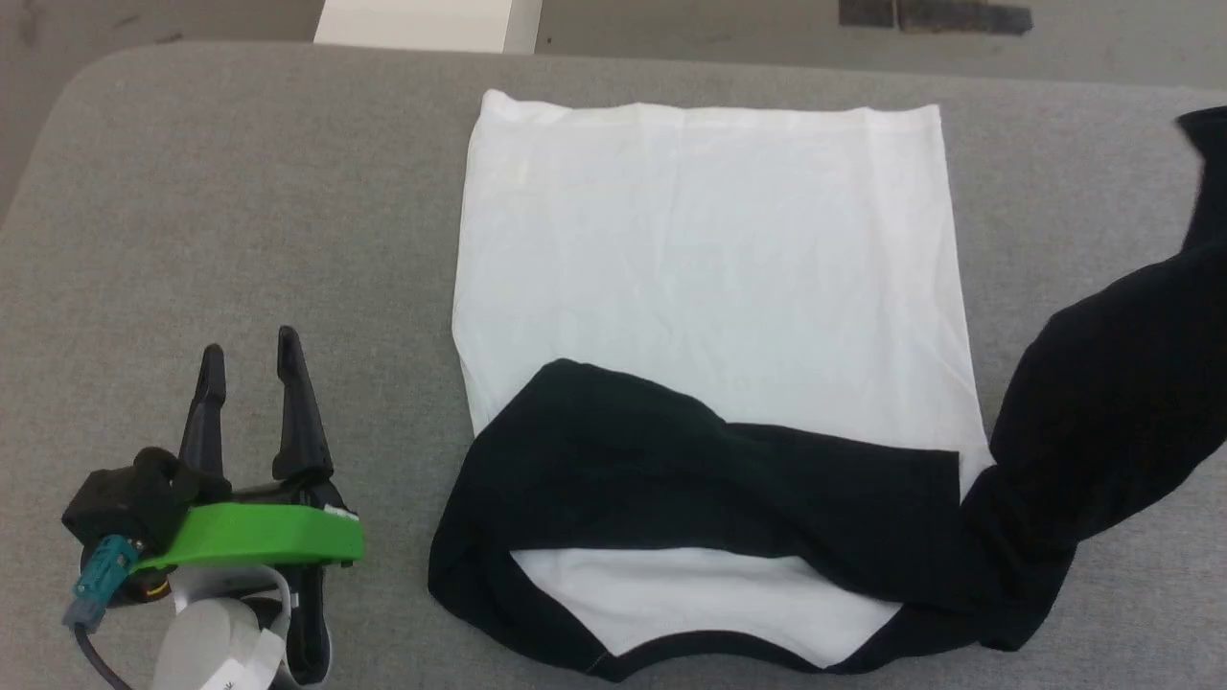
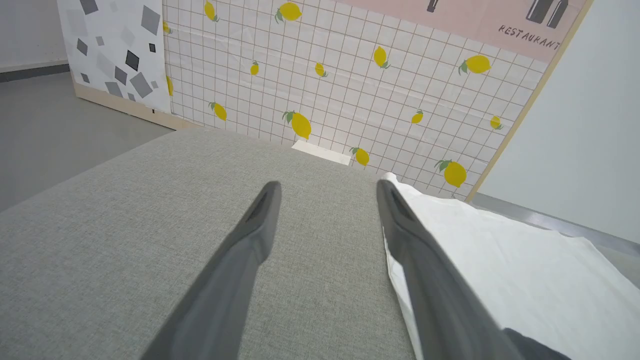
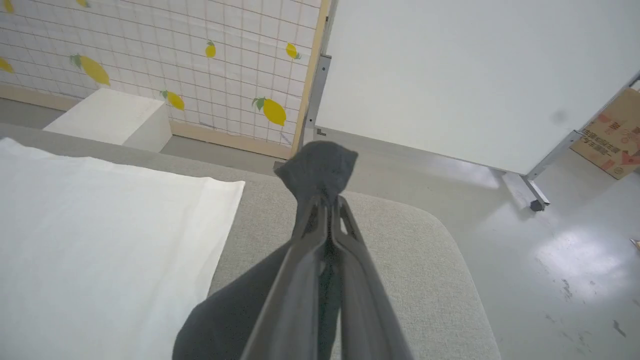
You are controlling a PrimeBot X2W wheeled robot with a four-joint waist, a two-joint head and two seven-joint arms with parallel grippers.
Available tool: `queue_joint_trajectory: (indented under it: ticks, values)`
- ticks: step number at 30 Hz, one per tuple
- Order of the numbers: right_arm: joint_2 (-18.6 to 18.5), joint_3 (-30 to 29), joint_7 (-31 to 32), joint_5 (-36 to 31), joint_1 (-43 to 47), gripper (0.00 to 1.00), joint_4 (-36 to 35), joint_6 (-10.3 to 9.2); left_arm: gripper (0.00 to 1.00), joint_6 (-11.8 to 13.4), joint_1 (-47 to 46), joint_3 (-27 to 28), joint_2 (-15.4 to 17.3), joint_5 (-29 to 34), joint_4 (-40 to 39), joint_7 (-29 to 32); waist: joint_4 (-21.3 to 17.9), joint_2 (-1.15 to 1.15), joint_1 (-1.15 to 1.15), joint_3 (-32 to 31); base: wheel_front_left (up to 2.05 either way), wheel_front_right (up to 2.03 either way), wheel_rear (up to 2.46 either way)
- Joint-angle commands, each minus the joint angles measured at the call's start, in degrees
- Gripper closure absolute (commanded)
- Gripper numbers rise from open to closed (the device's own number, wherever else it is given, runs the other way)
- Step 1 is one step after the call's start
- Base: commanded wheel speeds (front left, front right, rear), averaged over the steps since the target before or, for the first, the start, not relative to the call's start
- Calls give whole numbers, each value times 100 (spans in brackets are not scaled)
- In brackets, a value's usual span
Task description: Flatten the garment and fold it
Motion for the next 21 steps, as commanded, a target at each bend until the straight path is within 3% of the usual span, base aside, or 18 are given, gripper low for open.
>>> queue_joint_trajectory:
  ticks: [1, 6, 10, 15, 21]
  values:
    - [31, 141, 52, -13, 145, 100, -222, -9, 0, -15, 106, 1, 1, 33, 1, -18, -78, 0, 0, -270, 0, 0, 0]
    - [63, 1113, 188, -51, 472, 100, -785, -9, 0, -16, 205, -10, 34, 11, -21, 2, -39, 0, 0, -372, 0, 0, 0]
    - [26, 2134, 113, -23, 448, 100, -645, -9, 0, -9, 248, -11, 40, -18, -39, 2, -19, 0, 0, -390, 0, 0, 0]
    - [60, 3520, -160, 54, 162, 100, 281, -9, 0, -21, 222, -49, 37, -59, -18, 1, 55, 0, 0, -338, 0, 0, 0]
    - [464, 4744, -666, 154, -192, 100, 1827, -9, 0, -43, 148, -104, 23, -106, 62, -5, 188, 0, 0, -261, 0, 0, 0]
